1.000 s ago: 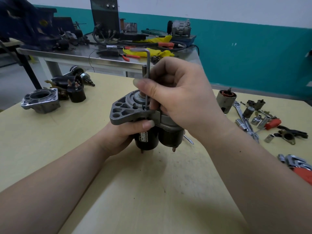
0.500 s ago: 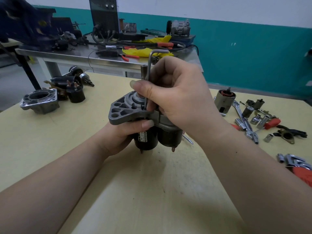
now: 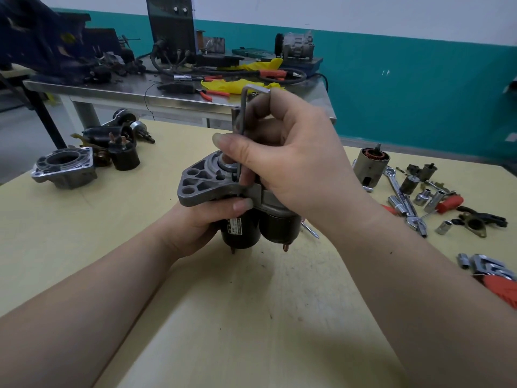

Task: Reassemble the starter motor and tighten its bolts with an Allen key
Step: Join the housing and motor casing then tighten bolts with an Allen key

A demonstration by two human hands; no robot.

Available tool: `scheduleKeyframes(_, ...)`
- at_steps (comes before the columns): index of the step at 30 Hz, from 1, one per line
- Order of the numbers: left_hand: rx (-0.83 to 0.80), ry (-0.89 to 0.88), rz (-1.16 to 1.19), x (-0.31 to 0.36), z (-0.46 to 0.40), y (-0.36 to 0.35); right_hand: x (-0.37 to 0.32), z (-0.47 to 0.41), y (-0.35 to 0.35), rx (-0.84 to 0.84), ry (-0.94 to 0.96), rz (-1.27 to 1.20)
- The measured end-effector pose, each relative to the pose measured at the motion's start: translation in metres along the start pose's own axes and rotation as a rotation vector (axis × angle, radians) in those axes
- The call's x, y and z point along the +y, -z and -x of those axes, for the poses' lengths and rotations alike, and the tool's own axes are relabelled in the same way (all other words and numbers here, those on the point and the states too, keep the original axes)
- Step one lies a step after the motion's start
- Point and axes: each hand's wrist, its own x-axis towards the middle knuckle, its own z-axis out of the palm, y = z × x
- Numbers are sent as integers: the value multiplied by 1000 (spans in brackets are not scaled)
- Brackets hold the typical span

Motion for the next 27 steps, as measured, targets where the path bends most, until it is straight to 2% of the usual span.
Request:
scheduleKeyframes(6,-15,-8,7,2,-1,-1,-2,0,3,-74,2,-4)
scheduleKeyframes(12,-12,-1,8,1,0,0,-1,-1,0,34,-36,58)
scheduleKeyframes(16,-15,-9,22,2,0,0,-4,0,5,-76,-41,-83)
scheduleKeyframes(18,-15,-2,29,3,1,1,-4,0,6,-103,-18,-80)
scheduleKeyframes(25,-30,4,23,3,0,1,0,-2,0,37,-26,-4)
scheduleKeyframes(27,-20,8,20,2,0,1,-1,-1,1,-4,-31,-41)
